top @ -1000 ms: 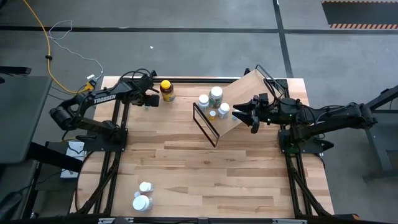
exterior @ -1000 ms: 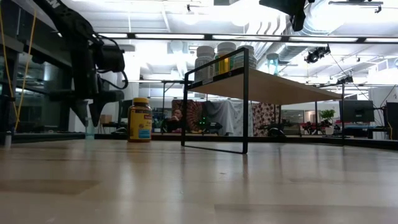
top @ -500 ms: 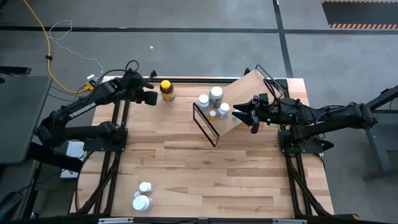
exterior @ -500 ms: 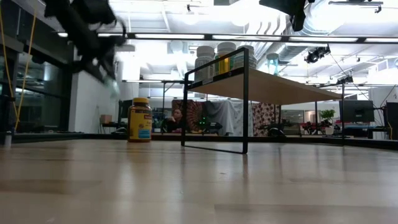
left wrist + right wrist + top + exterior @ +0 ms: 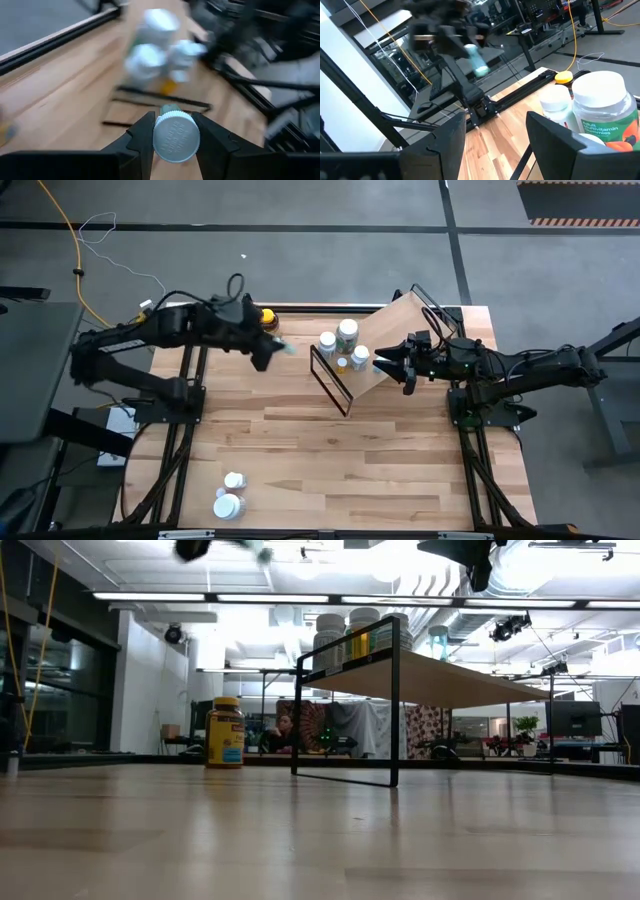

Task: Pick and place medicine bottles onto shelf by color
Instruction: Put the green pill bottle on the shelf

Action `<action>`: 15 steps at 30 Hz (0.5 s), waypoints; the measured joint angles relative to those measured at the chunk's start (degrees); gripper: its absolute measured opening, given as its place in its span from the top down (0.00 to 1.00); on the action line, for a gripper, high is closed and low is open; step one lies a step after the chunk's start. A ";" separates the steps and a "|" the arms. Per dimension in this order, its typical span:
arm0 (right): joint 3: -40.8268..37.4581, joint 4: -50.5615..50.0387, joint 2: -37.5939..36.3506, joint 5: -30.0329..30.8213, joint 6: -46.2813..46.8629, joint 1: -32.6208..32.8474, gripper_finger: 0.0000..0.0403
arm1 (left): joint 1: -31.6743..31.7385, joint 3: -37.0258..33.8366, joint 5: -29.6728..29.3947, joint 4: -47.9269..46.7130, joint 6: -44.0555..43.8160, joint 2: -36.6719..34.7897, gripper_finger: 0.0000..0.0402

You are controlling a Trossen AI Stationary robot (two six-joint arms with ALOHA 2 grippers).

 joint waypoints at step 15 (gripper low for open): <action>0.00 0.07 0.00 0.79 0.42 0.00 0.51 | -9.49 28.39 -5.36 -13.13 20.16 29.60 0.71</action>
